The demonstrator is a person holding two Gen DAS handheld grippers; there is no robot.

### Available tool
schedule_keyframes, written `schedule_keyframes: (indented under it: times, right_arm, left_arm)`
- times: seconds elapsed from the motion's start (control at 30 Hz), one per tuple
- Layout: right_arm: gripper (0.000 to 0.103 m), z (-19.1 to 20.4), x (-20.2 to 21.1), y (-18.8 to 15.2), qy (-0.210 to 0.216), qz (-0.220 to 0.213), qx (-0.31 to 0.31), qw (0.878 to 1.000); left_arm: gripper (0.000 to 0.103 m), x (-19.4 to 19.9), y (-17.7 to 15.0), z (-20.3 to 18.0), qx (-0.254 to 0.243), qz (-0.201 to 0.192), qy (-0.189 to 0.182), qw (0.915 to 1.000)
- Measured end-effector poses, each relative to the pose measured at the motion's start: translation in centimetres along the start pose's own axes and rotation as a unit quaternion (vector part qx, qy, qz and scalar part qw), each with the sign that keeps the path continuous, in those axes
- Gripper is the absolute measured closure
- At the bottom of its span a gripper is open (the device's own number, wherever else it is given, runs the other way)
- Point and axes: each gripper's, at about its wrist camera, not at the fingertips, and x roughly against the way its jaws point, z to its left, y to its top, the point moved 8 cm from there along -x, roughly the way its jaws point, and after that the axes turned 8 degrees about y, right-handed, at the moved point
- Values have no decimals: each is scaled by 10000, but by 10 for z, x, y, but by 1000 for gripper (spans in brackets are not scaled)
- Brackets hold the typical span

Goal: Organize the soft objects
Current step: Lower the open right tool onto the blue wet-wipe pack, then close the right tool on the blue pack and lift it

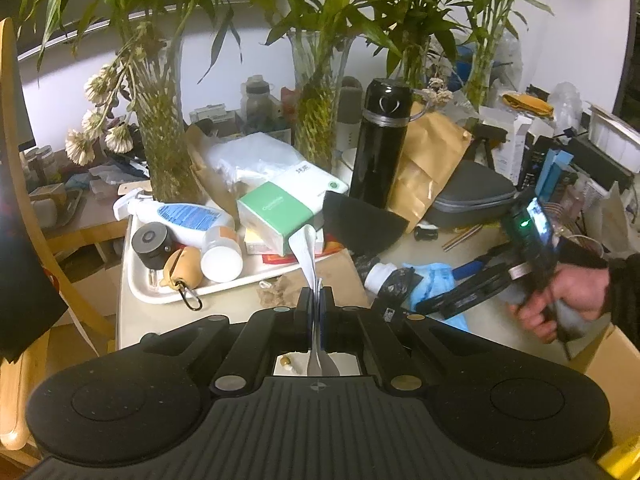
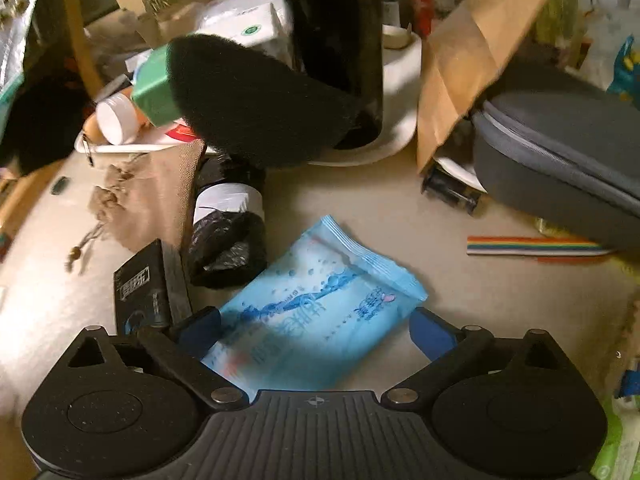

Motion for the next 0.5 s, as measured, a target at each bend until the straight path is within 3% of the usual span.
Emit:
schedule_keyframes:
  times: [0.23,0.5]
  right_arm:
    - [4,2,-7,6,-582,-43,-262,9980]
    - [15,-39,23,-1,-1436,331,-649,9869]
  left_arm:
    - [100,-4,-5,1,-66,76,65,9999]
    - [100,-1,-4,4,-35,45,67,10000]
